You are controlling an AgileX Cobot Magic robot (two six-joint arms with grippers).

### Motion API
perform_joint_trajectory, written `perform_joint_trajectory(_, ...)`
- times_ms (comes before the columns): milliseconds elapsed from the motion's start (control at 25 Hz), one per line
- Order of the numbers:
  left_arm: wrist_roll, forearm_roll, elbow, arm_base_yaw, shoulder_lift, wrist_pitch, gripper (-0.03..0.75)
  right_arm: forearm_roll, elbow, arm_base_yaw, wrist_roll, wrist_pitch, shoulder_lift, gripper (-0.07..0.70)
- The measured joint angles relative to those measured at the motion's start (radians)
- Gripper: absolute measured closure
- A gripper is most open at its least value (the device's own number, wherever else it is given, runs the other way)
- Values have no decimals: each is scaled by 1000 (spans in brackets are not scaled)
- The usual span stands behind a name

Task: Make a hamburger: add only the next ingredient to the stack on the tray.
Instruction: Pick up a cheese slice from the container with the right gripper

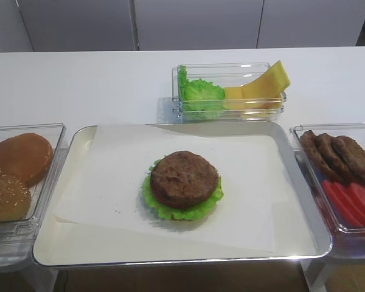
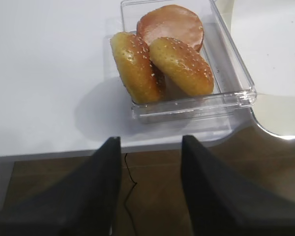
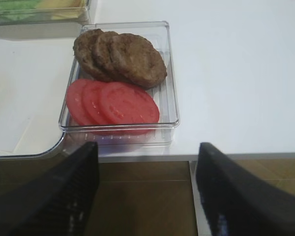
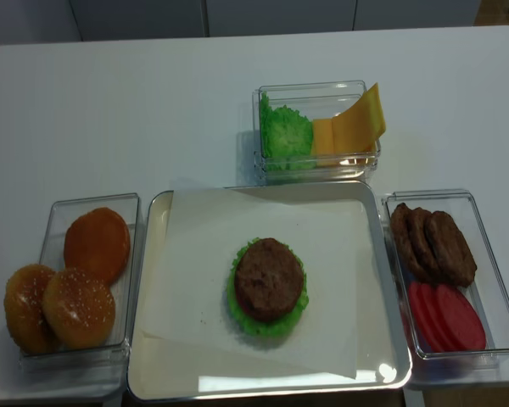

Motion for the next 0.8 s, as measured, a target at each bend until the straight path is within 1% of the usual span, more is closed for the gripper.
perform_joint_trajectory(800,0,0,0,0,0,0,413,0,0,0,-8,0,0,148)
